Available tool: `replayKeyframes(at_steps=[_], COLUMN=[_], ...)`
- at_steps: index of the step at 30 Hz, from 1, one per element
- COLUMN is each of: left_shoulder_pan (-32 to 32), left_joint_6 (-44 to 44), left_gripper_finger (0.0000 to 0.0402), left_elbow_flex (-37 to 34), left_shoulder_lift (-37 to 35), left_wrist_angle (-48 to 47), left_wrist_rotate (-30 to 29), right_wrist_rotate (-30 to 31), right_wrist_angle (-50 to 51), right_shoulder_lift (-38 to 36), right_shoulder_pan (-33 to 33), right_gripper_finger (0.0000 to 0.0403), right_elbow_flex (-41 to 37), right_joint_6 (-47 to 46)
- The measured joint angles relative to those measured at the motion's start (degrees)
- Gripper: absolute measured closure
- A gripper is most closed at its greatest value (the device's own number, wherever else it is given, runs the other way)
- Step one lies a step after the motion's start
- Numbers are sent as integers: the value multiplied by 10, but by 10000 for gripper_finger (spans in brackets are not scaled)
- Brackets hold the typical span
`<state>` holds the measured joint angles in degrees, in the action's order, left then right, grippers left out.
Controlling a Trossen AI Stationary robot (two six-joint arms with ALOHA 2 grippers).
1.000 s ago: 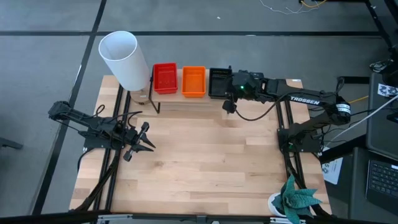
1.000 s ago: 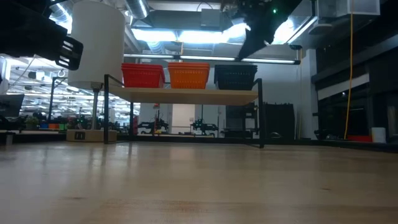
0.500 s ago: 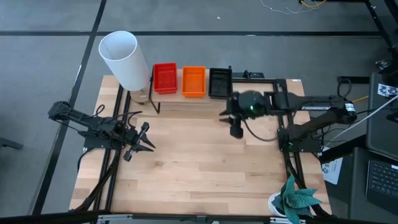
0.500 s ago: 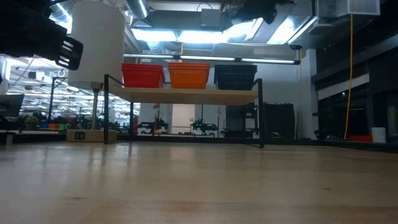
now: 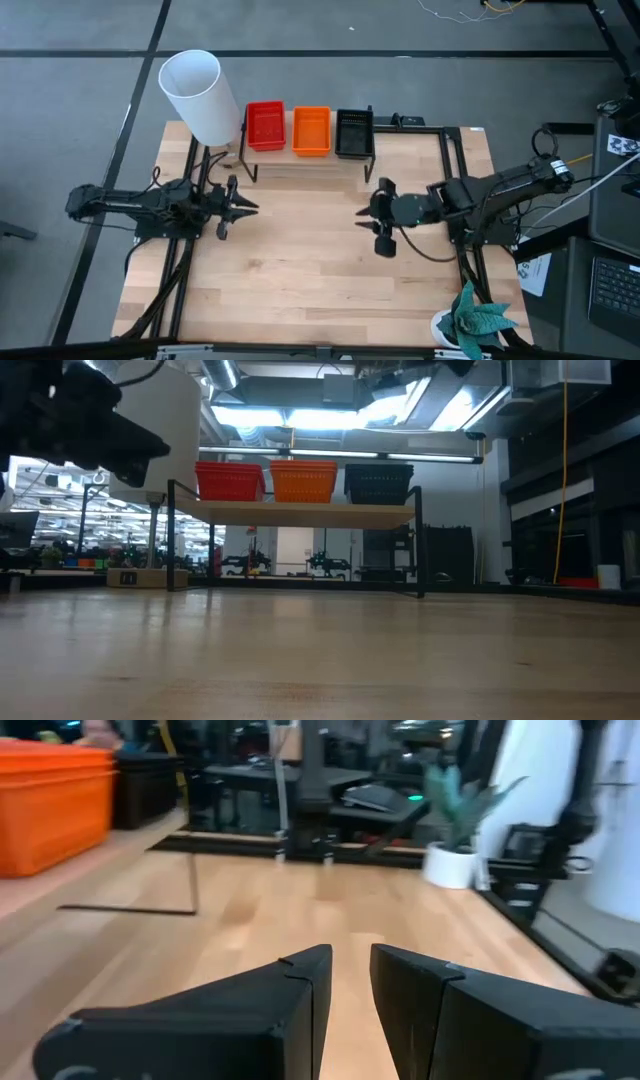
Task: Stack baskets on shelf by color
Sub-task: Return to Home Position
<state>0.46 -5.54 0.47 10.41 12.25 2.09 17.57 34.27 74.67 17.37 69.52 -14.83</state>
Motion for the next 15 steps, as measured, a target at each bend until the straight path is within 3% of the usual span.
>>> replayKeyframes(at_steps=[6, 15], left_shoulder_pan=[42, 49], left_joint_6=[0, 1], left_gripper_finger=[335, 335], left_elbow_flex=[0, 0], left_shoulder_lift=[0, -1], left_wrist_angle=[-30, -40], left_wrist_rotate=[0, 3], right_wrist_rotate=[25, 76], right_wrist_angle=[-3, -2], right_shoulder_lift=[0, 0], right_shoulder_pan=[53, 103], right_gripper_finger=[292, 292], right_elbow_flex=[0, 0], right_joint_6=[-18, -31])
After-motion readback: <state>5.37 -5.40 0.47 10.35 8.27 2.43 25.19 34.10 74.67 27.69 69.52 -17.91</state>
